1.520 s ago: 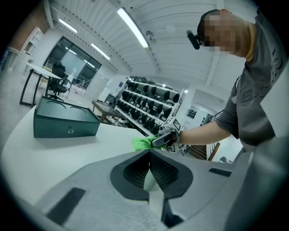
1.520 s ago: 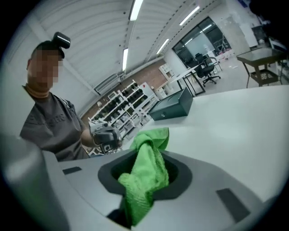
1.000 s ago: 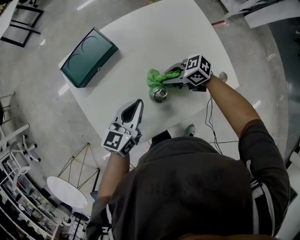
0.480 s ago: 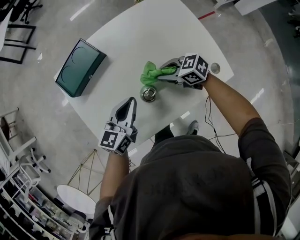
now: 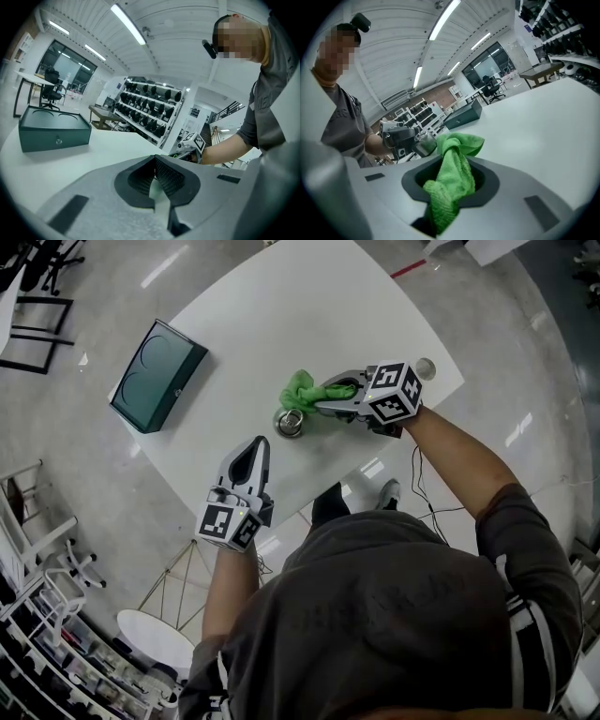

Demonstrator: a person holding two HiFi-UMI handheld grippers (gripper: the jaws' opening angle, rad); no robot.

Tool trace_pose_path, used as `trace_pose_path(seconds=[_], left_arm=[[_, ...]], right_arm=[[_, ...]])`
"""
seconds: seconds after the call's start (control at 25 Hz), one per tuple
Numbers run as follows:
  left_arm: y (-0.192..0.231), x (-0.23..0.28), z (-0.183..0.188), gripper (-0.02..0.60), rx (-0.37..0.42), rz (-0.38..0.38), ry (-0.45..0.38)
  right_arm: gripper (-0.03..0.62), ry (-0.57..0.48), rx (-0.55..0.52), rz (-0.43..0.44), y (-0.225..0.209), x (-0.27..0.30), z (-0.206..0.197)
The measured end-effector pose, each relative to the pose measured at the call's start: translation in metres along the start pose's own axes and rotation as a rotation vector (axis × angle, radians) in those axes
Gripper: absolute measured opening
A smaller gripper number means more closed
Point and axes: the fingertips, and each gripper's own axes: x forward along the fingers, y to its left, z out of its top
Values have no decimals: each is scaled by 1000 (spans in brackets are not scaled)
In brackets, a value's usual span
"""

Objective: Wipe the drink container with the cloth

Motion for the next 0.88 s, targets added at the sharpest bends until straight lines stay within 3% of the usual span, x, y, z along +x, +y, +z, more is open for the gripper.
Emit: trace_pose_path(seconds=[0.24,0.48,0.88], left_arm=[[-1,-11,-8,5,0,14,5],[-5,-21,-15,5,-2,29,3],[-25,-37,-18,5,-21,55,-34]], right_arm=[[80,104,-70,-97,-16,20,-21],[80,277,-279,-243,-28,32,-39],[80,260,-452,-246,18,-23,-16]])
